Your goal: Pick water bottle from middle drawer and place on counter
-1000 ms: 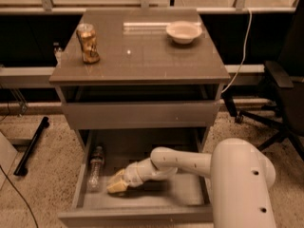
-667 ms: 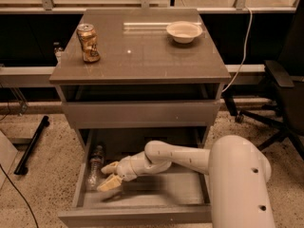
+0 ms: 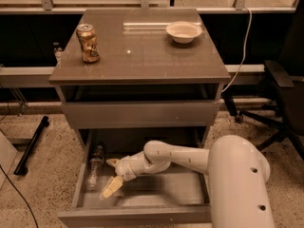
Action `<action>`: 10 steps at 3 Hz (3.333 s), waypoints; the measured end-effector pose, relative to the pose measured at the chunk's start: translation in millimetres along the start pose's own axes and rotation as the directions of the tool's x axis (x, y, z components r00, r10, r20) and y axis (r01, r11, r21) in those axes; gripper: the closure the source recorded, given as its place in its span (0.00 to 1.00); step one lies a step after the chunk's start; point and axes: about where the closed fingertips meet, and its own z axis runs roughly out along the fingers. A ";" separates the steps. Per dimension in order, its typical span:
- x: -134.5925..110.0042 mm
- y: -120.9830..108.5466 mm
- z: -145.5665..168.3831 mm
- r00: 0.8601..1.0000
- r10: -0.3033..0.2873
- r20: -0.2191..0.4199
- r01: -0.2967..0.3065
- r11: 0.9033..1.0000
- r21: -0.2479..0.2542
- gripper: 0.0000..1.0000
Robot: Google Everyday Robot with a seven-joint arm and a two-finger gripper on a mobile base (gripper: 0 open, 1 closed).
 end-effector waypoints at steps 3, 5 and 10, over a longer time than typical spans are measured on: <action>-31.3 -18.1 35.4 0.996 -0.087 0.014 0.087 0.996 0.012 0.00; -31.0 -18.9 36.7 0.996 -0.086 0.015 0.086 0.996 0.011 0.00; -30.3 -18.9 35.3 0.996 -0.086 0.015 0.086 0.996 0.011 0.72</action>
Offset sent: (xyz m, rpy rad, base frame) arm 0.0217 0.0441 0.0194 0.0109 -0.1212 0.0198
